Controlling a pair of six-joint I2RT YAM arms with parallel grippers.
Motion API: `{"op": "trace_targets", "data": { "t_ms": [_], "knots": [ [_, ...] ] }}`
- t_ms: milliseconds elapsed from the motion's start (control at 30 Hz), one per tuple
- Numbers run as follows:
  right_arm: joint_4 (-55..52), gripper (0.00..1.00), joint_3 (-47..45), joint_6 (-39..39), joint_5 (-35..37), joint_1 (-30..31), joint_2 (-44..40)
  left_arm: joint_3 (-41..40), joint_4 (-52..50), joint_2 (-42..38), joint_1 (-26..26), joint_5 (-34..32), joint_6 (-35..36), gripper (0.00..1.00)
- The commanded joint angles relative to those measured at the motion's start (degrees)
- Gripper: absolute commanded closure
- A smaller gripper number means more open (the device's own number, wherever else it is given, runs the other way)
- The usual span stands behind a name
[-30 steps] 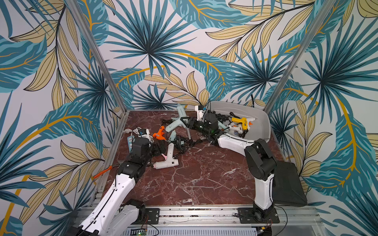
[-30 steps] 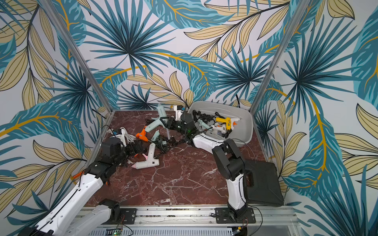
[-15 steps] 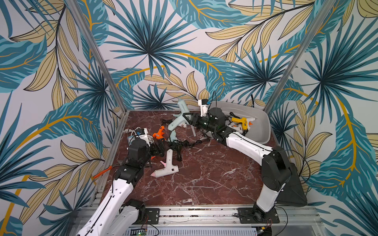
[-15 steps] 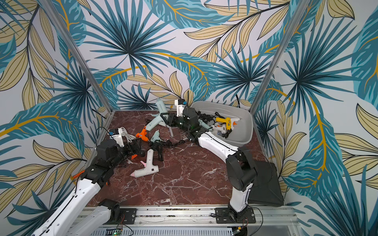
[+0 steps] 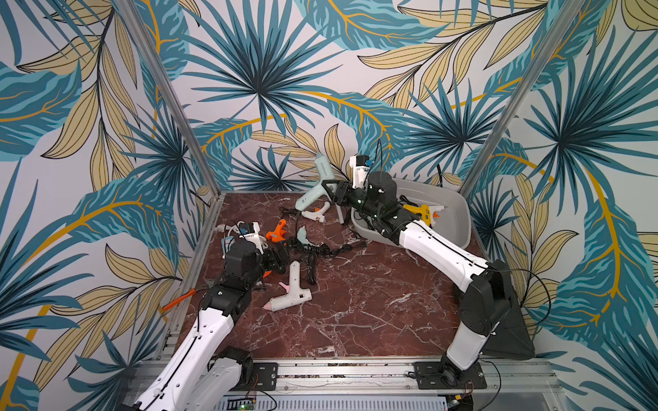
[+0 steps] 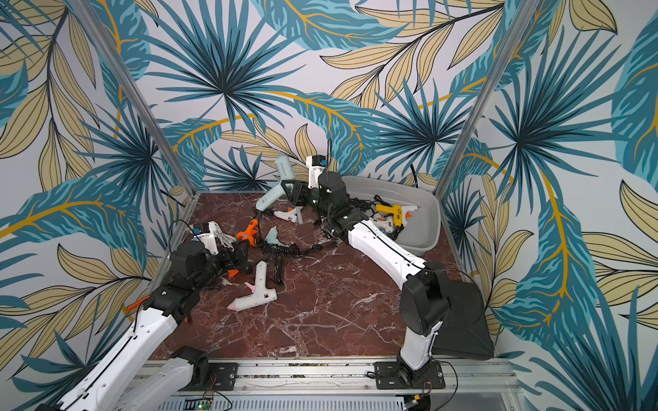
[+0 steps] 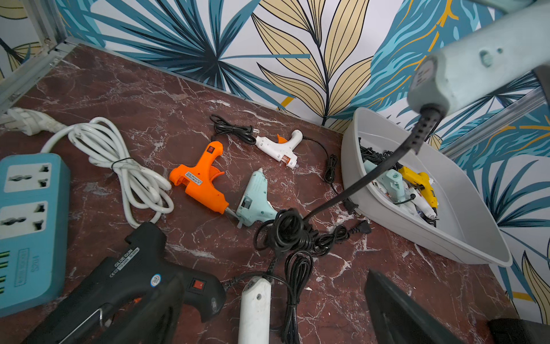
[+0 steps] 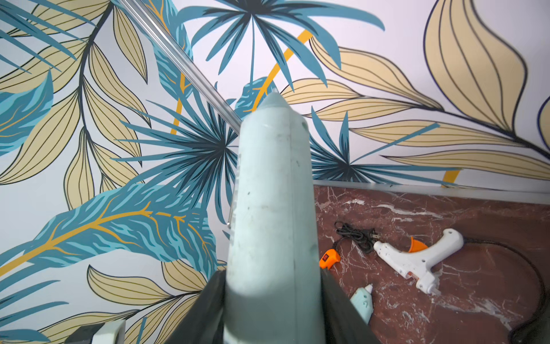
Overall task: Put the hot melt glue gun into the storage box
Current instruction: Pick up the hot melt adhesive gun from the center of the board, then place the hot melt adhesive gun in the storage box.
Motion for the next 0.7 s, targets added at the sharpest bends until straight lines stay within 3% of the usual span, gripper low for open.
{"op": "trace_targets", "data": {
  "t_ms": [0, 300, 667],
  "knots": [
    [-0.3, 1.00, 3.5, -2.9, 4.6, -0.1, -4.3, -0.8, 1.5, -0.3, 0.4, 0.3, -0.2, 0.00],
    [-7.3, 1.00, 11.4, -6.3, 10.1, -4.4, -6.5, -1.5, 1.8, -0.1, 0.4, 0.0, -0.5, 0.00],
    [-9.2, 1.00, 15.0, -8.4, 24.1, -12.7, -7.9, -1.5, 0.7, -0.2, 0.5, -0.4, -0.3, 0.00]
  ]
}}
